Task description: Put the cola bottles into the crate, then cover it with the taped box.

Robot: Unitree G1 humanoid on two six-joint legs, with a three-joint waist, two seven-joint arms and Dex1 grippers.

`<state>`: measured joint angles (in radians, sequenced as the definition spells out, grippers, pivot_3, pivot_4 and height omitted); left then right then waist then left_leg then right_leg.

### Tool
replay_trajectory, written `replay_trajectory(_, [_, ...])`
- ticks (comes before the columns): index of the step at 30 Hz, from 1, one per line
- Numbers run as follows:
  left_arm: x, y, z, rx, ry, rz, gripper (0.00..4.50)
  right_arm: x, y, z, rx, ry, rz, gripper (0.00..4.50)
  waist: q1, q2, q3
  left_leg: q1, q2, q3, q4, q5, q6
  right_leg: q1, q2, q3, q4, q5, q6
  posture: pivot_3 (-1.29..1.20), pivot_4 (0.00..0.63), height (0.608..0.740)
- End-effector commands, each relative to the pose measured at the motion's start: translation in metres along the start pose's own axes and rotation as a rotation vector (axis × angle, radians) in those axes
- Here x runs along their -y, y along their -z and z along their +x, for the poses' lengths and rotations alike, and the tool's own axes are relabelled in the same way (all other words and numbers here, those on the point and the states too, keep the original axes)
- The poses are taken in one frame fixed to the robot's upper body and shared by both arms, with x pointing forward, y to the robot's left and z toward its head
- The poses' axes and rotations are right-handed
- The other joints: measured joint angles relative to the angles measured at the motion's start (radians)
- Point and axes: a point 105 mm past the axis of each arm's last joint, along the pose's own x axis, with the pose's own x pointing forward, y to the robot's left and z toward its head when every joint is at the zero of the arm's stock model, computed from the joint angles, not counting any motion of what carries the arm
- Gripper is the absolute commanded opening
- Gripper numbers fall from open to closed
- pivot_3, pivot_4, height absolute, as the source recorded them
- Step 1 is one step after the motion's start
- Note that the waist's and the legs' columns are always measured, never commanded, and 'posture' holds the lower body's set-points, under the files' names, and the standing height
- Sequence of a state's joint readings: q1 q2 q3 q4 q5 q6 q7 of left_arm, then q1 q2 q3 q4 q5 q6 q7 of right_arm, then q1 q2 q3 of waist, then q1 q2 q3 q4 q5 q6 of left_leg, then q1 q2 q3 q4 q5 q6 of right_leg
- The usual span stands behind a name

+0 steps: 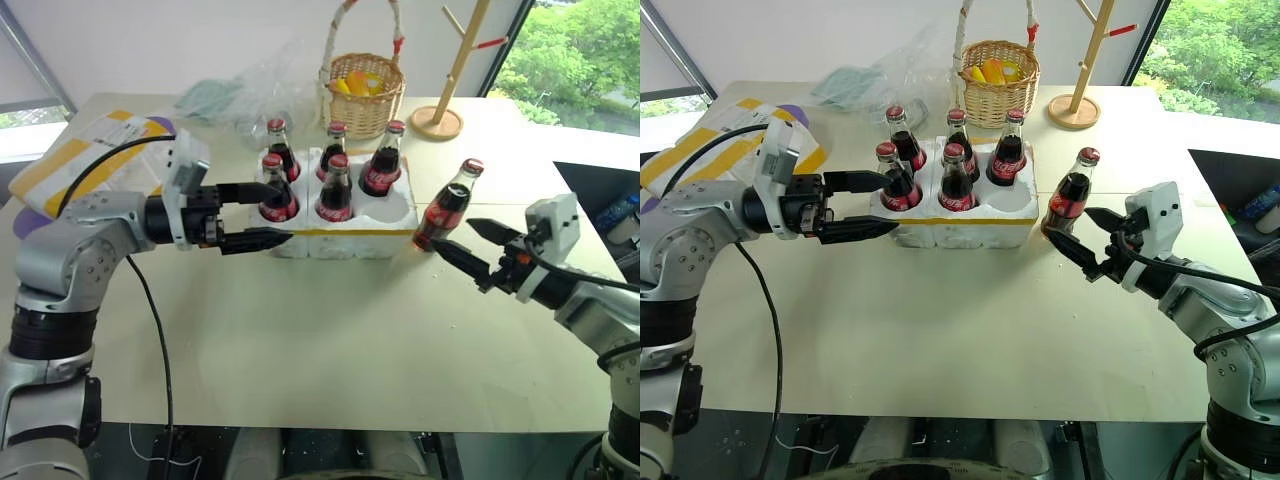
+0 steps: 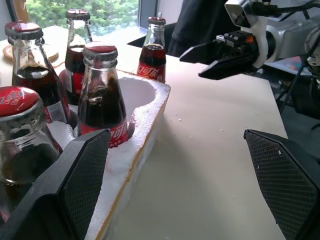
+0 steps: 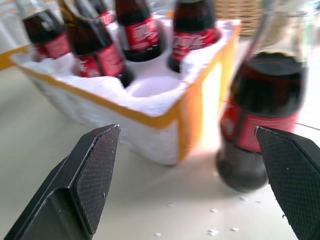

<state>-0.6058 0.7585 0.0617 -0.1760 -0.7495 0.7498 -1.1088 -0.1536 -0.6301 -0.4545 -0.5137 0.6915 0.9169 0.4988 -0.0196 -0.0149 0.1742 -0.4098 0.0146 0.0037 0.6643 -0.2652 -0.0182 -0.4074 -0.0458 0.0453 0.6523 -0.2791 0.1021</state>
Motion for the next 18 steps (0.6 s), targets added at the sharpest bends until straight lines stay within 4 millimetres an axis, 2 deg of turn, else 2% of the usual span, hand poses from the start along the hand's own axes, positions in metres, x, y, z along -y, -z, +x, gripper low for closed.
replay_trajectory(1, [0.003,-0.013,-0.001,0.018,0.005,0.064,4.50,0.009,-0.011,0.003,0.052,0.040,-0.030,4.41,0.002,0.000,0.000,0.000,0.000,0.000,0.000,0.000,0.000,0.000,0.000,0.000,0.000,0.000,0.000,0.00,0.150,0.740])
replay_trajectory(7, [0.004,-0.014,-0.005,0.011,-0.010,0.072,4.50,0.017,-0.008,0.019,0.067,0.037,-0.019,4.41,0.003,0.000,0.000,0.000,0.000,0.000,0.000,0.000,0.000,0.000,0.000,0.000,0.000,0.000,0.000,0.00,0.150,0.740])
replay_trajectory(11, [0.006,-0.013,-0.008,0.000,-0.025,0.080,4.50,0.029,-0.004,0.030,0.075,0.057,0.021,4.41,0.002,0.000,0.000,0.000,0.000,0.000,0.000,0.000,0.000,0.000,0.000,0.000,0.000,0.000,0.000,0.00,0.150,0.740])
replay_trajectory(18, [0.007,-0.015,-0.012,0.000,-0.047,0.082,4.50,0.027,0.007,0.051,0.059,0.001,0.056,4.41,0.003,0.000,0.000,0.000,0.000,0.000,0.000,0.000,0.000,0.000,0.000,0.000,0.000,0.000,0.000,0.00,0.150,0.740])
